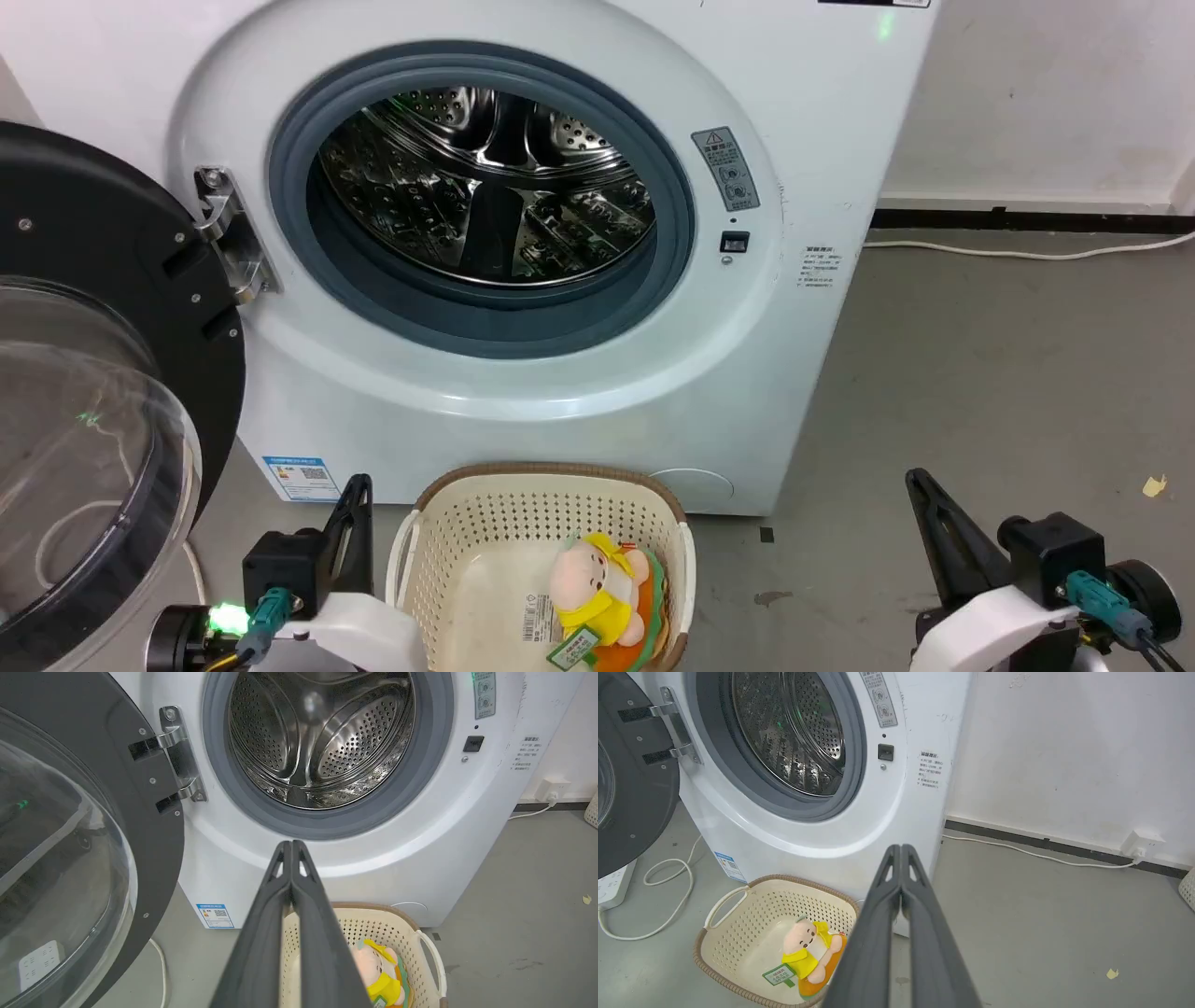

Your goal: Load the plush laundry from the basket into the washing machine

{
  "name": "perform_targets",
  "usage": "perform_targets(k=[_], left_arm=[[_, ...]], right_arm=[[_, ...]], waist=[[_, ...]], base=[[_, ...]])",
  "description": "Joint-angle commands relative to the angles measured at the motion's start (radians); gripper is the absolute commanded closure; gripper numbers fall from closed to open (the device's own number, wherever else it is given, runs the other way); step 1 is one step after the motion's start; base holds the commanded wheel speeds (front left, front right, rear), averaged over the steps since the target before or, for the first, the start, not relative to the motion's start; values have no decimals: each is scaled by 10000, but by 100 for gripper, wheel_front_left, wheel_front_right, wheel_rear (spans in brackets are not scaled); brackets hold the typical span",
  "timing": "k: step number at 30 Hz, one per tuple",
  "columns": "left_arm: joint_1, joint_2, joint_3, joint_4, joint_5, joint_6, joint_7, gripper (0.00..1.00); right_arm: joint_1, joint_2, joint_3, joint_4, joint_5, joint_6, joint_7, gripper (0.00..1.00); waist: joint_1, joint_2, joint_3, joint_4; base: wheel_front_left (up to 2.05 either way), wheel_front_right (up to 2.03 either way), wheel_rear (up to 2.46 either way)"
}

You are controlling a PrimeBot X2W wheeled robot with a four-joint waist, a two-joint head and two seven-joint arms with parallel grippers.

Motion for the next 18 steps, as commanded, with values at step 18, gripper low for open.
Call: perform_targets(k=[18], left_arm=[[-151,-1,22,-43,26,-43,3,100]], right_arm=[[-116,-2,-24,-41,-76,6,12,100]], waist=[[0,0,0,0]], base=[[0,0,0]])
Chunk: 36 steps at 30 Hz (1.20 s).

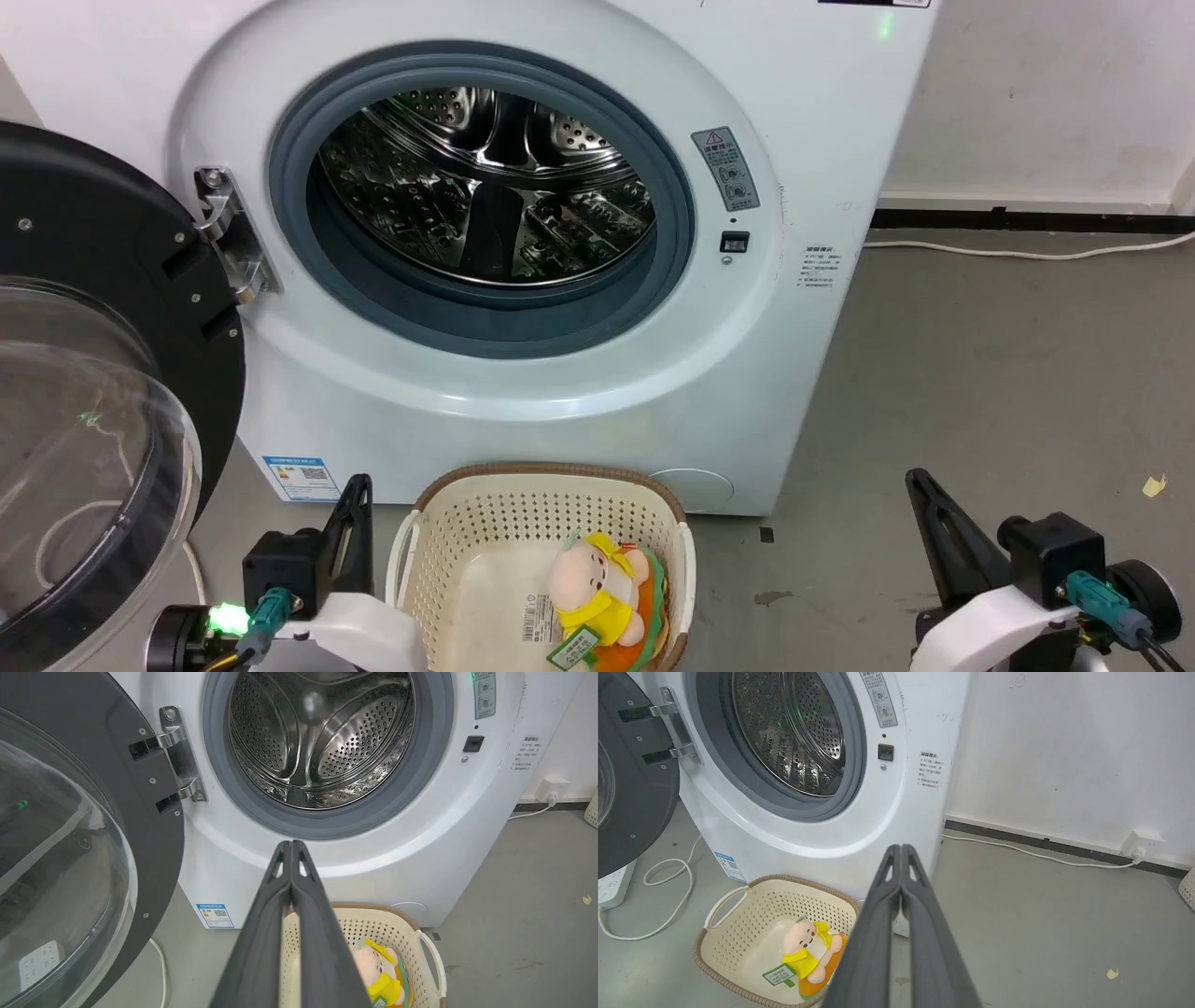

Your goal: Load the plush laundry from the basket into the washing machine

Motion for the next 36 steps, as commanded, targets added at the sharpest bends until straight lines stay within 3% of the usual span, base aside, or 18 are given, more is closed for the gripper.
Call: perform_targets(k=[1,17,18,36], left_arm=[[-151,-1,22,-43,26,-43,3,100],[-151,-1,22,-43,26,-43,3,100],[4,-2,-6,2,-3,3,-3,0],[-18,-2,-304,70,-101,-72,-284,0]], right_arm=[[-116,-2,-22,-41,-76,6,12,100],[-116,-2,-22,-41,-76,6,12,100],[4,0,4,3,10,0,-5,0],[133,0,-149,-73,293,1,-285,0]], waist=[[0,-1,0,0],[0,-1,0,0],[0,-1,0,0],[0,-1,173,-157]], base=[[0,0,0],[0,0,0],[0,0,0],[0,0,0]])
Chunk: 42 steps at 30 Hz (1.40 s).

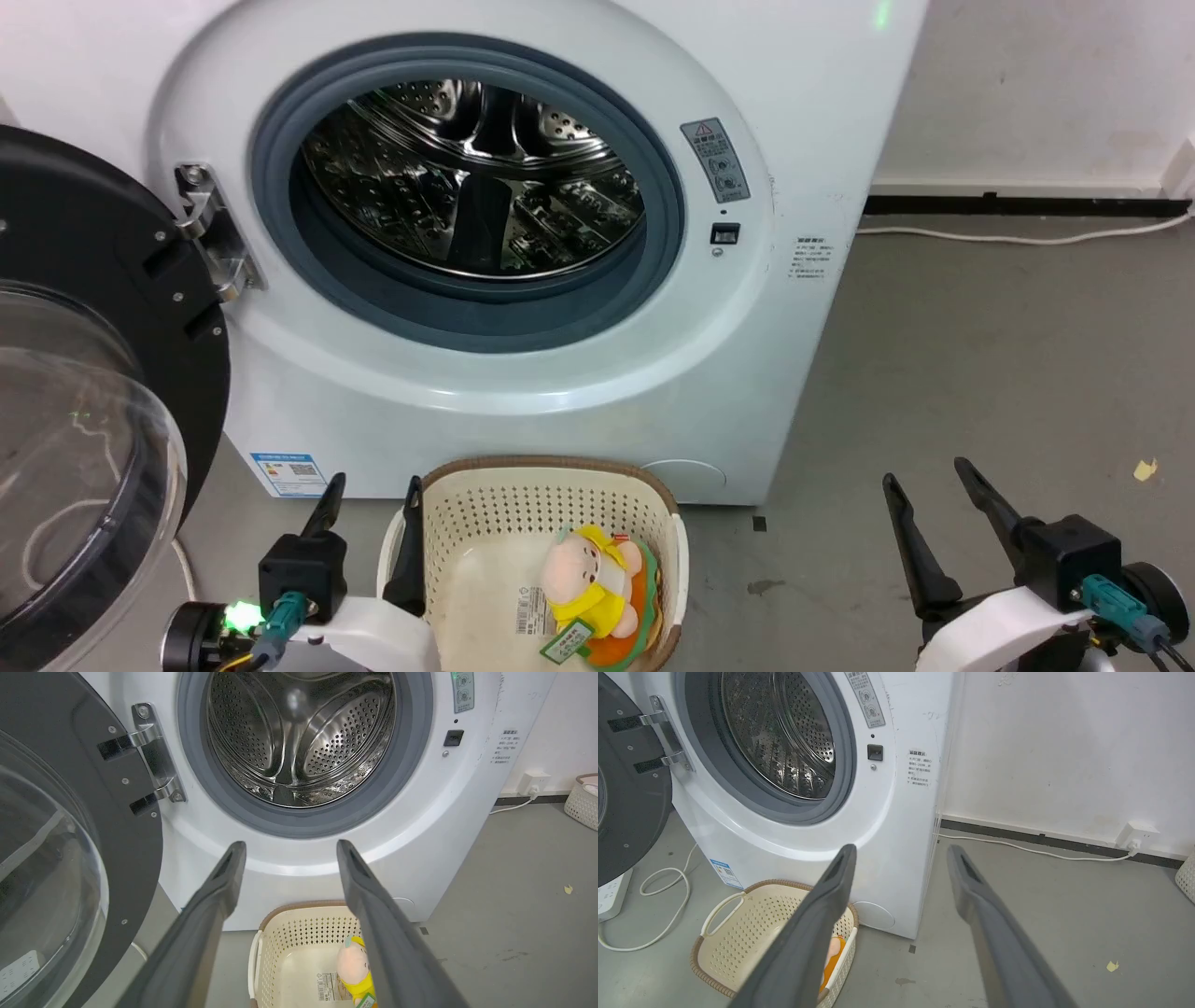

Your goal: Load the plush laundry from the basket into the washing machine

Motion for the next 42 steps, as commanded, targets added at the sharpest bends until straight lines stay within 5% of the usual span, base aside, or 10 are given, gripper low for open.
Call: perform_targets(k=[1,23,42], left_arm=[[-40,0,-74,50,-100,-59,-108,0],[-890,435,-815,1665,-513,-358,-303,0],[-2151,1553,-1650,3593,-1421,-577,556,0]], right_arm=[[105,0,-42,-67,101,1,-100,0],[29,-1,65,-356,792,2,-558,0],[-42,-1,571,-652,1876,3,-975,0]], waist=[[0,0,45,-34],[0,0,1329,-1008],[0,0,2867,-2337]], base=[[0,0,0],[0,0,0],[0,0,0]])
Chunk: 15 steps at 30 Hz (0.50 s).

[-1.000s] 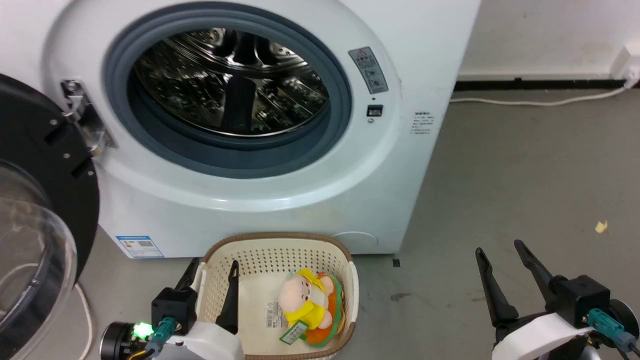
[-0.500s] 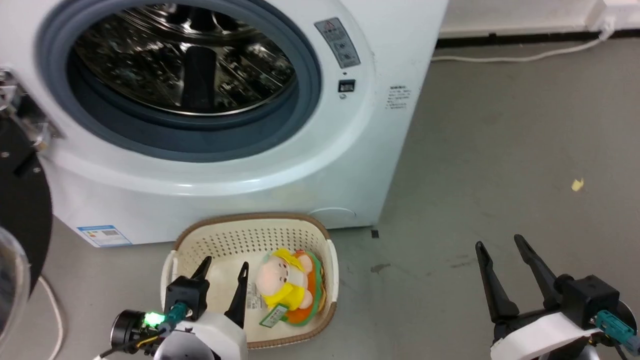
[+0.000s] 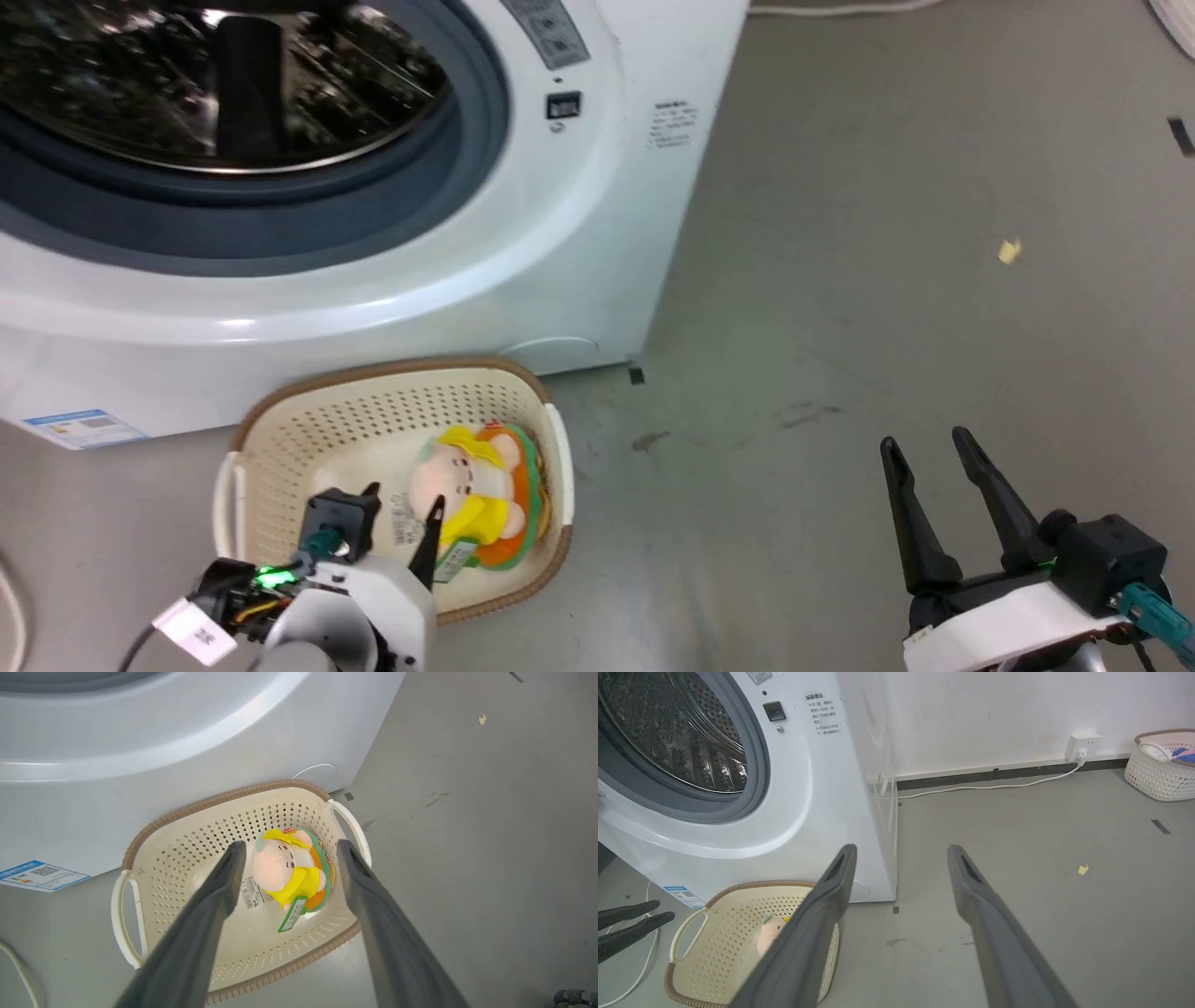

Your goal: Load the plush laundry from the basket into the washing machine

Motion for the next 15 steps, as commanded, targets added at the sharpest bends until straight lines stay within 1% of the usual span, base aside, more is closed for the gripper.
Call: perform_targets(k=[1,10,15], left_arm=[[-255,141,-81,215,-171,-84,80,0],[-1077,552,-219,1175,-614,-127,629,0],[-1586,800,-452,1755,-701,-156,1005,0]], right_arm=[[-33,-1,53,-105,161,3,-121,0],[15,-1,215,-292,659,3,-308,0],[31,-1,266,-405,953,3,-412,0]], waist=[[-1,-1,246,-237],[-1,-1,950,-683],[-1,-1,1358,-902]], base=[[0,0,0],[0,0,0],[0,0,0]])
